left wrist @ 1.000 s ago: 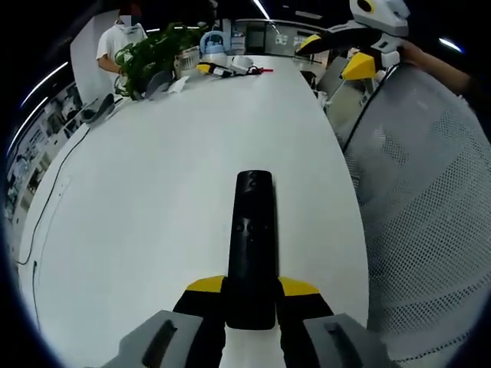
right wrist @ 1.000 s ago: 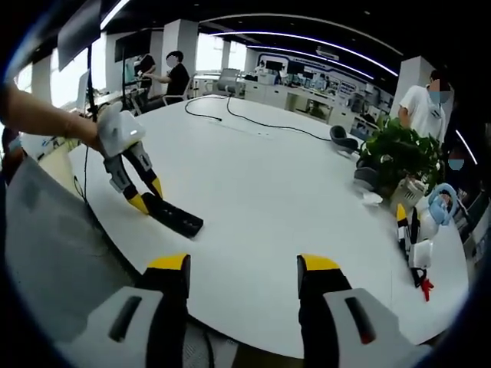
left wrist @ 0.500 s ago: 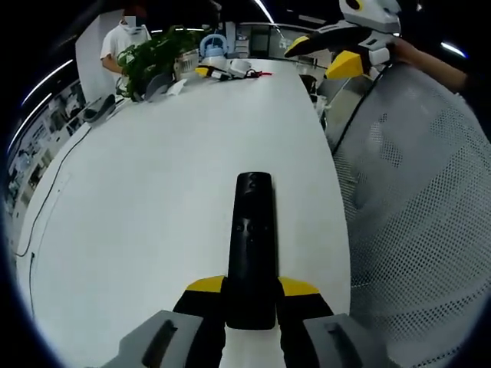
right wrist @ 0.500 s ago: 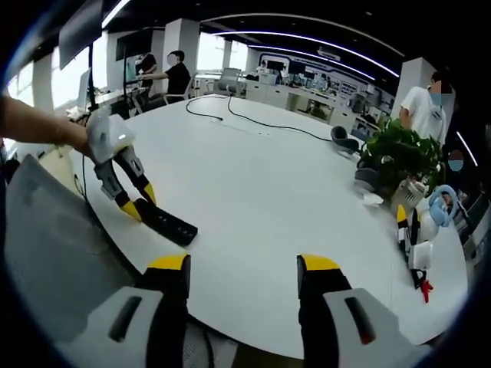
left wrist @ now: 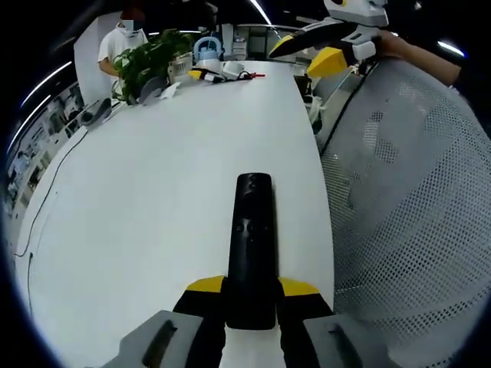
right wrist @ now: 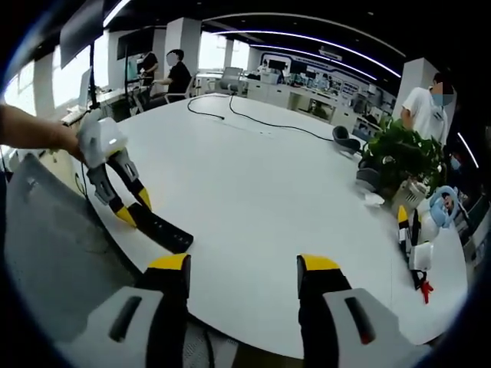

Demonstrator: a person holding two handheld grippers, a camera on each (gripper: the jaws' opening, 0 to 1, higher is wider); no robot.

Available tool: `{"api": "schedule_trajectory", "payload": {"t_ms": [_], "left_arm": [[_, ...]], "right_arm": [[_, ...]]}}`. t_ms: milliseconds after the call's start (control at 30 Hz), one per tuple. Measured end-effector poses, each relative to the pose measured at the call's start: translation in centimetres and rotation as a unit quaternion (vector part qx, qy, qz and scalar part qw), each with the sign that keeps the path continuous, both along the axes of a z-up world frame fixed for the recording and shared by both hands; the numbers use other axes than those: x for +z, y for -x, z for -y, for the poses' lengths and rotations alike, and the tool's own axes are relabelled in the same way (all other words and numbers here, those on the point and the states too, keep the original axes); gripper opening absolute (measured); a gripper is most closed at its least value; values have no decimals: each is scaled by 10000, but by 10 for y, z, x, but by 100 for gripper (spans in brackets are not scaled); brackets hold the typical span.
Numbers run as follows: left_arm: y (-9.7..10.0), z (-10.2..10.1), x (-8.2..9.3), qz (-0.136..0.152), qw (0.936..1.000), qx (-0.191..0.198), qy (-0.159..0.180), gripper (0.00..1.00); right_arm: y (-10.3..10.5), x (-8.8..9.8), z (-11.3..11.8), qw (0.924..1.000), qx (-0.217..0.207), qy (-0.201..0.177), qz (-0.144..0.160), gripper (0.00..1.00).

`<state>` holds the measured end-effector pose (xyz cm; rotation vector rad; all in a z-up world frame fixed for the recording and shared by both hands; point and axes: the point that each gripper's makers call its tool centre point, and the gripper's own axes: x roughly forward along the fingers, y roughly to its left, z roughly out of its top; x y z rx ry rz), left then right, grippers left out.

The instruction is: Press the specified remote control buttons in sequence, fully releasing each button before pressing the next.

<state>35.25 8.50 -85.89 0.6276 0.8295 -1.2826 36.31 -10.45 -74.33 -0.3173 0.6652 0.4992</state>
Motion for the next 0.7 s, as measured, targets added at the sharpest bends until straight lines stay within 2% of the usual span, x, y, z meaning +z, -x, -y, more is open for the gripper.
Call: {"api": "schedule_trajectory", "payload": {"t_ms": [267,500,700], "left_arm": [[13,1,0,15,10000,-11,8,25],[15,1,0,42,10000,-1,-13,25],[17,1,-1,187,9997,-144,-96,25]], "right_arm": [[1,-1,-1,10000,47,52,-26,57],[2,-3,-4,9998,145,120,-67,57],[4,-4,-8,9996,223,61,-130,58]]}}
